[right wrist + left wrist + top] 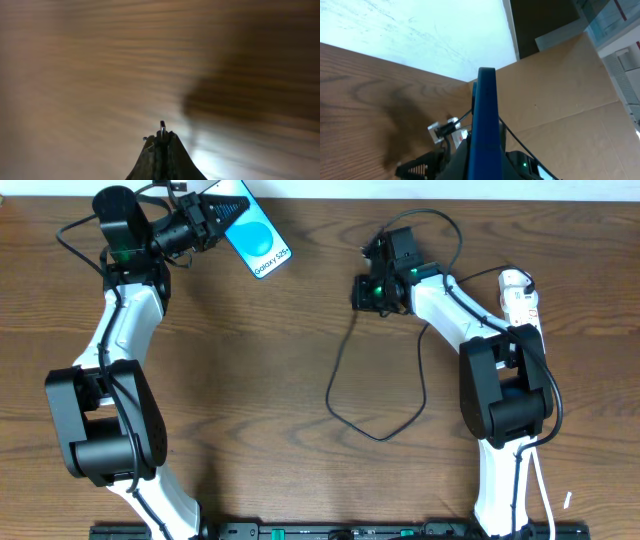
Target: Plug charger to phone and switch on socket
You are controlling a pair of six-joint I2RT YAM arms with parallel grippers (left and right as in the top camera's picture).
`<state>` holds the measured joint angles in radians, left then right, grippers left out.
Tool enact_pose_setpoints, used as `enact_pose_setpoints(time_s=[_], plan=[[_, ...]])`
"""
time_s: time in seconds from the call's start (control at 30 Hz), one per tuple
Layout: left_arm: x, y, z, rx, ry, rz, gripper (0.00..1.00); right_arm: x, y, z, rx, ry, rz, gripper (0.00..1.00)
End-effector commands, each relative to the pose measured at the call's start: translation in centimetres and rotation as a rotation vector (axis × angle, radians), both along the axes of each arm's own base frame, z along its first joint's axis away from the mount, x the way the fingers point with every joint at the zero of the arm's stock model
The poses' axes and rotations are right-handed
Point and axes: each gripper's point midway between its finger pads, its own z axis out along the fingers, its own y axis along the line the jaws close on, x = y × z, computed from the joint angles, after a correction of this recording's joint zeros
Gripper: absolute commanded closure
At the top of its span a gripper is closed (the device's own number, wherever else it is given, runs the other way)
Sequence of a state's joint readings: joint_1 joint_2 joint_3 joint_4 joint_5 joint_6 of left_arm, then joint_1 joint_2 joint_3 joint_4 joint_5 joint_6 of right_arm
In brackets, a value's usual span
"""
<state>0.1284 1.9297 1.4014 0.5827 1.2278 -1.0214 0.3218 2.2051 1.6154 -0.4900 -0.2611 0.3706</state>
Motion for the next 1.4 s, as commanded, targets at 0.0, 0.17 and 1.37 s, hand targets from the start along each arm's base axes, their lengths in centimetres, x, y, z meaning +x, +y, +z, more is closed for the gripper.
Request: enact_pose_setpoints(time_s=[0.0,0.17,1.37], plan=[[-0.8,-0.2,2.2,0.005,-0.051,-0.013,0.93,1.9,-5.1,0.8,-0.257,-0.095,-0.143,0.99],[-0.8,-0.2,2.2,0.005,-0.050,-0.014,0.93,1.5,-6.8,0.5,-0.332,-0.079,-0.197,0.99],[-1.2,-0.4,2.2,0.007,-0.054,-0.040,0.93,-2.8,-5.0,-1.1,-0.158,0.194,-0.435,0.55]])
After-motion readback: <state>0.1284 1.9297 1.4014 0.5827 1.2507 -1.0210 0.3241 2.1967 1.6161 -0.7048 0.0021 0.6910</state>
